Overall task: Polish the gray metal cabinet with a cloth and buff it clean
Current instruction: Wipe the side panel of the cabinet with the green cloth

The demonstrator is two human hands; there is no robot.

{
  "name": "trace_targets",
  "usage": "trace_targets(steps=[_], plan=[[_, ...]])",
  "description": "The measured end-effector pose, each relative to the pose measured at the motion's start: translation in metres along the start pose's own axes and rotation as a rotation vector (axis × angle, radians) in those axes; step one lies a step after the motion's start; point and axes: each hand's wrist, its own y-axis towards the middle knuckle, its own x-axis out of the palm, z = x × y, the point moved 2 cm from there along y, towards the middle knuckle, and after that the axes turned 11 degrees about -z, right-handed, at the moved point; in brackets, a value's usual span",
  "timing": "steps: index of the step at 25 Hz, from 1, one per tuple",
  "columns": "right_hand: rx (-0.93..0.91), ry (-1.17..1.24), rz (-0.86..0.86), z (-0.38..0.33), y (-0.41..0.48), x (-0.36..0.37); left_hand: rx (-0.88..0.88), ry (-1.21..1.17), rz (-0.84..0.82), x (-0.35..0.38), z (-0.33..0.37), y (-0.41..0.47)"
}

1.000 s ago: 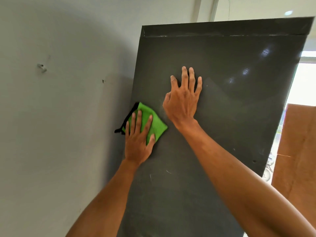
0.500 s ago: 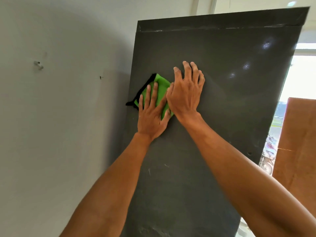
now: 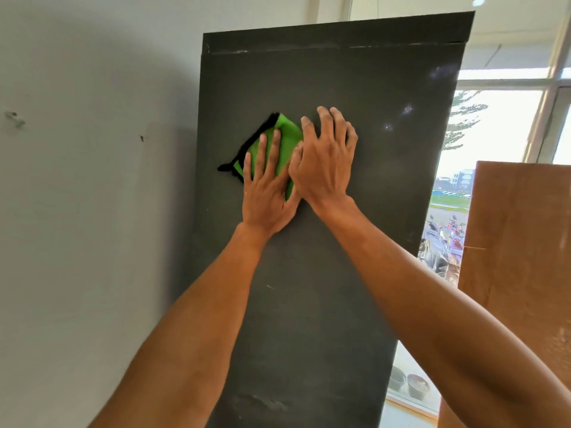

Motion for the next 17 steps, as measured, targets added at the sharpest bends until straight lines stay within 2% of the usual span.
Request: trace_targets(steps=[3,5,8,11,14,17], plan=[[-0.045,-0.002,-0.06,0.009,-0.009,-0.007,0.061,0.026,-0.009,0.018,0.015,-0.044],[-0.051,0.009,-0.061,0.015,-0.01,-0.014,0.1,0.023,-0.005,0.01,0.013,-0.029],[-0.018,0.065,-0.019,0.026,0.001,-0.025,0.016,-0.012,-0.008,-0.015,0.018,0.031],[0.019,0.112,0.006,0.035,0.004,-0.033,-0.069,-0.033,0.0,-0.014,0.036,0.036],[0.005,0.096,-0.035,0.042,-0.004,-0.036,0.111,-0.009,-0.039,0.002,0.065,-0.005],[-0.017,0.075,-0.029,0.046,-0.014,-0.038,0.131,-0.039,-0.07,0.002,0.072,-0.016]])
